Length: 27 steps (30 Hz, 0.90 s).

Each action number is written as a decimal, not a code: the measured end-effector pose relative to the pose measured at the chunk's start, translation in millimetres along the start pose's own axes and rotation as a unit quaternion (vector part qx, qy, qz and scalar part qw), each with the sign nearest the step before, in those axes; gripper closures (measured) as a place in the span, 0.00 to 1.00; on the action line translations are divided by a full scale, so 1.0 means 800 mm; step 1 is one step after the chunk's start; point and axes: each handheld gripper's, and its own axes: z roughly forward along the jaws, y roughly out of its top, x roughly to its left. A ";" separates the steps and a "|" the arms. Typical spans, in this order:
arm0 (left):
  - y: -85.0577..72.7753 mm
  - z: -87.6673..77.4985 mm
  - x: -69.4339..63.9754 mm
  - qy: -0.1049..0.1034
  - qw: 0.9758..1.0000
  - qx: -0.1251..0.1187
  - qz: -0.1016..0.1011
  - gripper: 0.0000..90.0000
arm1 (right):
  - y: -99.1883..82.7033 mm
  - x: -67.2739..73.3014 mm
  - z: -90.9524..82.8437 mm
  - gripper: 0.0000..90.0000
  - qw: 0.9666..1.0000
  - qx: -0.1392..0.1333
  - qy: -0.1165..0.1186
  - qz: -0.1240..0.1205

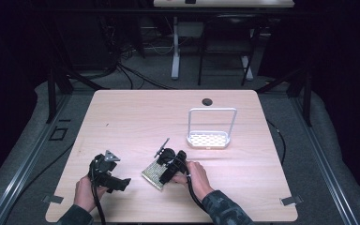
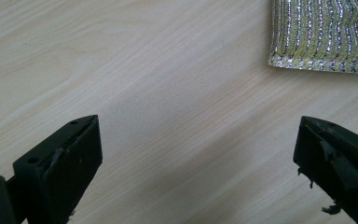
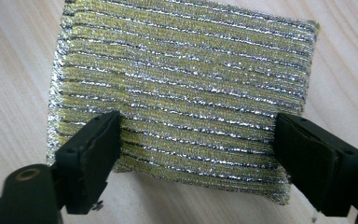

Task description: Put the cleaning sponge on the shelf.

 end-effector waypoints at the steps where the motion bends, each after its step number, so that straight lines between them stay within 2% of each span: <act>1: 0.000 0.000 0.000 0.000 1.000 0.001 0.001 0.01 | 0.000 0.000 0.000 0.18 1.000 0.000 0.000 0.000; 7: 0.001 0.001 0.000 -0.002 1.000 0.001 0.000 0.01 | -0.004 -0.001 -0.003 0.26 1.000 -0.007 0.001 0.004; 9: 0.000 0.000 0.000 -0.003 1.000 0.001 -0.002 0.01 | -0.009 -0.004 -0.006 0.35 1.000 -0.026 0.002 0.012; 13: 0.000 0.000 0.000 0.000 1.000 -0.001 0.000 0.01 | -0.014 -0.006 -0.009 0.42 0.999 -0.035 0.001 0.013; 14: 0.000 0.000 0.001 -0.001 1.000 -0.002 -0.001 0.01 | -0.016 -0.006 -0.009 0.46 0.999 -0.045 0.001 0.012; 19: 0.001 0.001 0.001 0.000 1.000 0.002 0.000 0.01 | -0.020 -0.004 -0.013 0.52 0.998 -0.055 0.001 0.012; 22: 0.001 0.002 0.001 0.002 1.000 0.004 0.001 0.02 | -0.023 -0.011 -0.017 0.53 0.997 -0.076 0.024 0.023; 27: 0.000 0.002 0.003 -0.001 1.000 0.003 -0.002 0.02 | -0.025 -0.015 -0.026 0.53 0.995 -0.088 0.027 0.033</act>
